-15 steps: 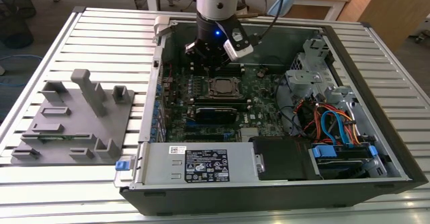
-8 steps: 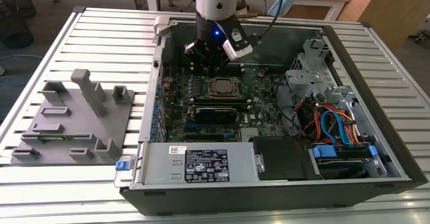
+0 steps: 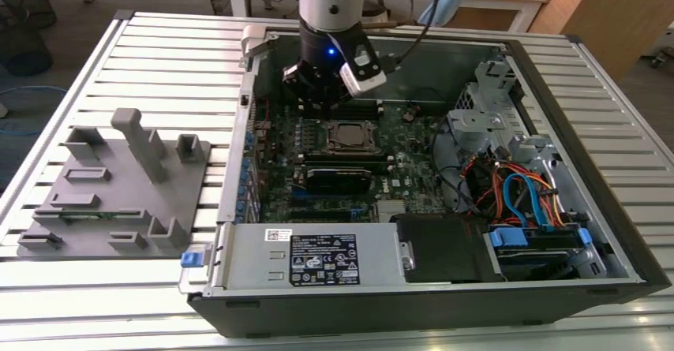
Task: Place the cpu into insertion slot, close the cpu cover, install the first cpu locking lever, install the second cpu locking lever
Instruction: 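Install the first cpu locking lever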
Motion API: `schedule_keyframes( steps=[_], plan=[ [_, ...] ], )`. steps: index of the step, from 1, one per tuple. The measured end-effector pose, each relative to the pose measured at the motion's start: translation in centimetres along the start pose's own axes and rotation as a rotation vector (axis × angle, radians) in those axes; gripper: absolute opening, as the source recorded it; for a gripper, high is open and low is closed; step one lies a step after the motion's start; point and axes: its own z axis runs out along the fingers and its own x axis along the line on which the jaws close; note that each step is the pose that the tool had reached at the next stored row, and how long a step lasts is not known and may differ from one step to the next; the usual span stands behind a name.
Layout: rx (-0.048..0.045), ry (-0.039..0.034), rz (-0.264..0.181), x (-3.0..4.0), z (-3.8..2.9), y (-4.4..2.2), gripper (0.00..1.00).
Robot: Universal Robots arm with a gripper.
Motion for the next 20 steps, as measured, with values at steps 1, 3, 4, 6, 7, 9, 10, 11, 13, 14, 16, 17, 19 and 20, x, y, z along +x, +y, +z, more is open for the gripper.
schedule_keyframes(
  steps=[1, 3, 4, 6, 7, 9, 10, 11, 13, 14, 16, 17, 19, 20],
  plan=[
    [0.0001, -0.0002, 0.006, 0.00, 0.00, 0.00, 0.10],
    [0.0003, -0.0004, 0.013, 0.00, 0.00, 0.00, 0.10],
    [0.0003, -0.0004, 0.013, 0.00, 0.00, 0.00, 0.10],
    [0.0003, -0.0005, 0.014, 0.00, 0.00, 0.00, 0.10],
    [0.0003, -0.0005, 0.014, 0.00, 0.00, 0.00, 0.10],
    [0.0003, -0.0006, 0.016, 0.00, 0.00, 0.00, 0.10],
    [0.0003, -0.0006, 0.016, 0.00, 0.00, 0.00, 0.10],
    [0.0003, -0.0006, 0.017, 0.00, 0.00, 0.00, 0.10],
    [0.0004, -0.0007, 0.019, 0.00, 0.00, 0.00, 0.10],
    [0.0004, -0.0007, 0.019, 0.00, 0.00, 0.00, 0.10],
    [0.0004, -0.0007, 0.019, 0.00, 0.00, 0.00, 0.10],
    [0.0004, -0.0007, 0.019, 0.00, 0.00, 0.00, 0.10],
    [0.0004, -0.0007, 0.019, 0.00, 0.00, 0.00, 0.10],
    [0.0004, -0.0007, 0.019, 0.00, 0.00, 0.00, 0.10]
  ],
)
